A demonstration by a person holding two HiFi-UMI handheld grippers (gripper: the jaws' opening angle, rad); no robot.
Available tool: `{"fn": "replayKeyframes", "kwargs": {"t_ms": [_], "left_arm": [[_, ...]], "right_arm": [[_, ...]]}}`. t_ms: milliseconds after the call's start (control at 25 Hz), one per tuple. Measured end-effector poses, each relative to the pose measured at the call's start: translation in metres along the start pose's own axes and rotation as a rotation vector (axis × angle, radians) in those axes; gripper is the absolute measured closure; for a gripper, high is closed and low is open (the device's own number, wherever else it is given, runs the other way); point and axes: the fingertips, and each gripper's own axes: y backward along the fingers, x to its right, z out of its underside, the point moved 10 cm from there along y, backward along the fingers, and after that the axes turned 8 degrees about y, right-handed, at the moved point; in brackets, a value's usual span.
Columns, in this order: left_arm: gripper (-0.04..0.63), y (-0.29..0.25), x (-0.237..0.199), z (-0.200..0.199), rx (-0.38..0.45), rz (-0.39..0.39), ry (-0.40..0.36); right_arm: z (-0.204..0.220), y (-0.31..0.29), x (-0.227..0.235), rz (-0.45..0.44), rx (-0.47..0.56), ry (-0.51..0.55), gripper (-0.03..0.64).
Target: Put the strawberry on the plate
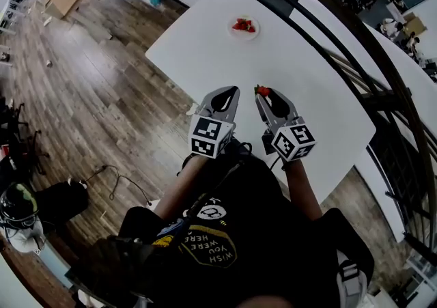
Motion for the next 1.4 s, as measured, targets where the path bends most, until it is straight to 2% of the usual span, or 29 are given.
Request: {"fn": "replayKeyframes", "kwargs": {"t_ms": [640,840,1280,1400], "left_arm": [[0.595,-0.032,-0.095,-0.027,-0.056,0.103,0.033],[0.595,-0.053,-0.128,-0.021,-0.102,0.128,0.043],[0.595,-0.103,-0.154,-0.022,-0.141,0.152,0.036],[0.595,-0.119,-0.165,-0.029,-0.121,0.165,0.041]], "right_arm": [[-0.008,-0.086,-0.004,0.131,-0.030,0.020,0.477],[0.001,-0.120,0.004,0.171,-0.064,0.032,0.477],[0.004,-0.162,0.041,0.178,-0.116,0.032,0.477],[0.004,-0.178,0.056,0.177,-0.123,0.032,0.477]]}}
